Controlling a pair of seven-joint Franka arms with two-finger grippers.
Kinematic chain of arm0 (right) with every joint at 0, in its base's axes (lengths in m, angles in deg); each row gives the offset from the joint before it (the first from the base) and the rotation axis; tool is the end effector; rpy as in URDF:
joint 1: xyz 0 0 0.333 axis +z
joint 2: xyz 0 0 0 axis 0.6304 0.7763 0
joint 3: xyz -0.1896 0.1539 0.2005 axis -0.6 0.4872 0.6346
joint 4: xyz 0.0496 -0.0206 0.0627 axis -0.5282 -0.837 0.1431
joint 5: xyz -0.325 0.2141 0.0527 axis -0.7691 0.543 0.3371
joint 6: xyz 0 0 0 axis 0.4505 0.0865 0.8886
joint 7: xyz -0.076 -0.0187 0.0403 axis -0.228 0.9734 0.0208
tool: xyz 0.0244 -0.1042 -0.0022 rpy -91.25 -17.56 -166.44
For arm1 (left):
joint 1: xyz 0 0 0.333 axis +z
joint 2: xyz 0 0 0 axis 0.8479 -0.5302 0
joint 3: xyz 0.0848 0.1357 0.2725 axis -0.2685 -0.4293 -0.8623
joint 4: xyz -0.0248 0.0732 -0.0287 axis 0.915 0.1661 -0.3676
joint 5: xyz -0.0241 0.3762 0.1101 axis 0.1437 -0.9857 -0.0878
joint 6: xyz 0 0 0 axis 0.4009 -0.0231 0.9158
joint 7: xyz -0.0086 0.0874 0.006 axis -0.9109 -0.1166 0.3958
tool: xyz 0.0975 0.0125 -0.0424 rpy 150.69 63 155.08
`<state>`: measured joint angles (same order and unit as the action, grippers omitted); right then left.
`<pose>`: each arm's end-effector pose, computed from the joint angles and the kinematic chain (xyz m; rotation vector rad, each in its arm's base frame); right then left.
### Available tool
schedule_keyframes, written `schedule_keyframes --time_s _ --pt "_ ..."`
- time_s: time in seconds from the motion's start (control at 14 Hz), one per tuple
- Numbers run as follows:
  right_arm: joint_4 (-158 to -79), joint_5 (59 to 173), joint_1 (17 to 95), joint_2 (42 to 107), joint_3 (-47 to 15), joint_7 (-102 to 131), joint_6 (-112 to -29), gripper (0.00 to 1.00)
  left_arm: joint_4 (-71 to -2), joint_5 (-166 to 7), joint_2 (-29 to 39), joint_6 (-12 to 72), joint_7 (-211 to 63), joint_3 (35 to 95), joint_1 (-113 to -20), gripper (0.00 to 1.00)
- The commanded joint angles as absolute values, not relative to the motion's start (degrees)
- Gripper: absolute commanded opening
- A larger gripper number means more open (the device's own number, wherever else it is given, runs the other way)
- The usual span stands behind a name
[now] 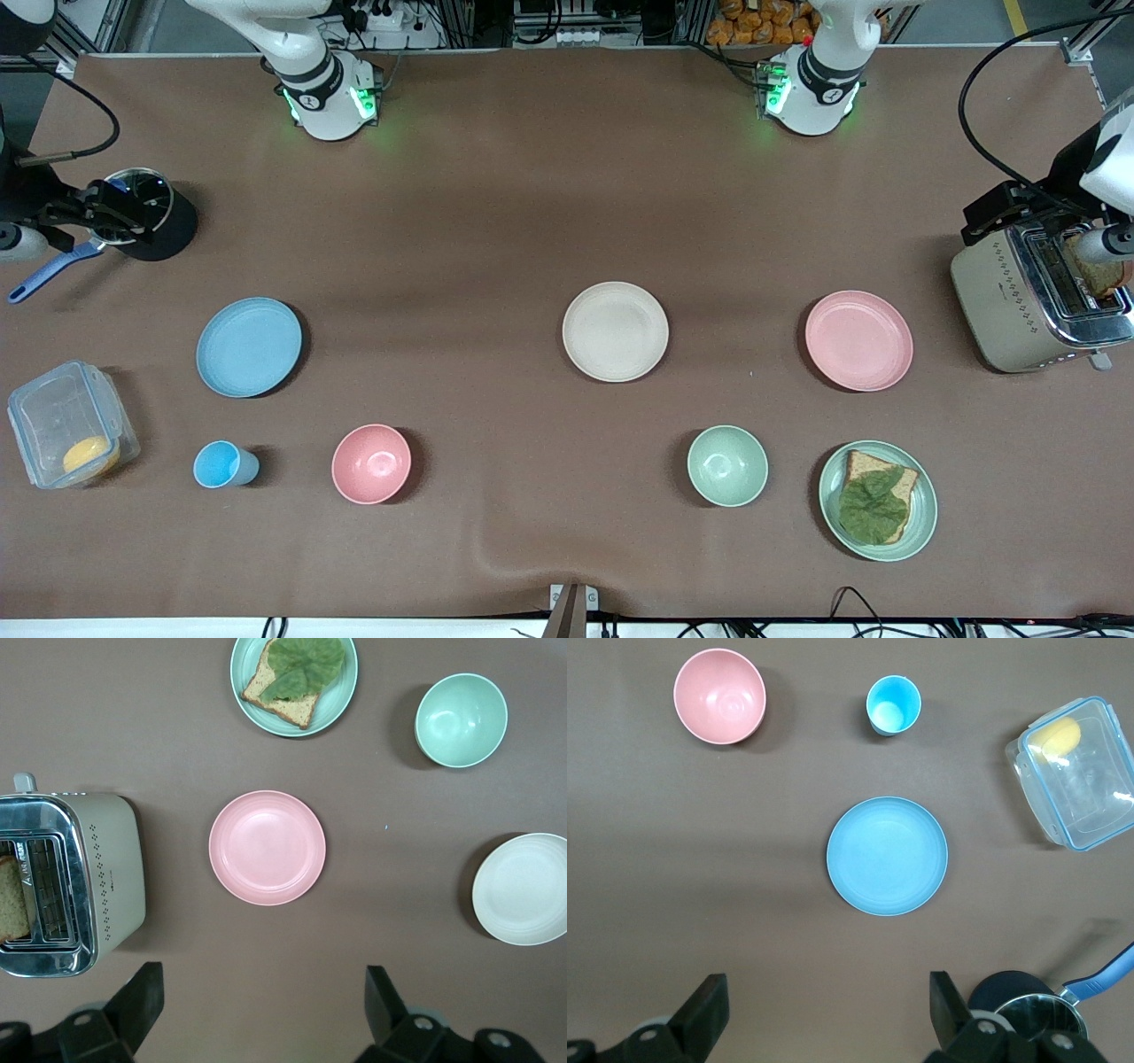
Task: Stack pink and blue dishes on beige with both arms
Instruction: 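Reach the left gripper to the pink plate while the right gripper reaches the blue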
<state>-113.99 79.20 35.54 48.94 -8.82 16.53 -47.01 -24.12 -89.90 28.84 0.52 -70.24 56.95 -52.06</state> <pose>0.5469 -0.0164 0.6098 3.1342 0.1405 -0.0185 0.5577 -0.0394 0.6327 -3.1169 -0.1514 0.0138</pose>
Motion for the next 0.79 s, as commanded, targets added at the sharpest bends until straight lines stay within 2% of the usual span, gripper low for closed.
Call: schedule_keyframes --time_s 0.0,0.29,0.5,0.57,0.71 --pt "-113.31 78.39 34.42 48.85 -7.95 15.69 -46.55 1.00 -23.63 -89.45 29.10 -0.34 -70.92 56.74 -52.18 1.00" --pt "-113.31 78.39 34.42 48.85 -7.95 15.69 -46.55 1.00 -24.32 -94.11 28.14 -0.34 -71.70 56.48 -51.74 1.00" --pt "-113.40 78.39 34.42 48.85 -7.95 15.69 -46.63 1.00 -27.48 -94.64 22.88 1.66 -72.06 56.48 -50.00 1.00" --pt "-113.40 78.39 34.42 48.85 -7.95 15.69 -46.63 1.00 -31.41 -94.64 22.08 6.38 -72.06 56.48 -48.07 1.00" --pt "-113.40 78.39 34.42 48.85 -7.95 15.69 -46.63 1.00 -43.43 -94.90 22.33 20.59 -72.32 56.57 -43.24 1.00"
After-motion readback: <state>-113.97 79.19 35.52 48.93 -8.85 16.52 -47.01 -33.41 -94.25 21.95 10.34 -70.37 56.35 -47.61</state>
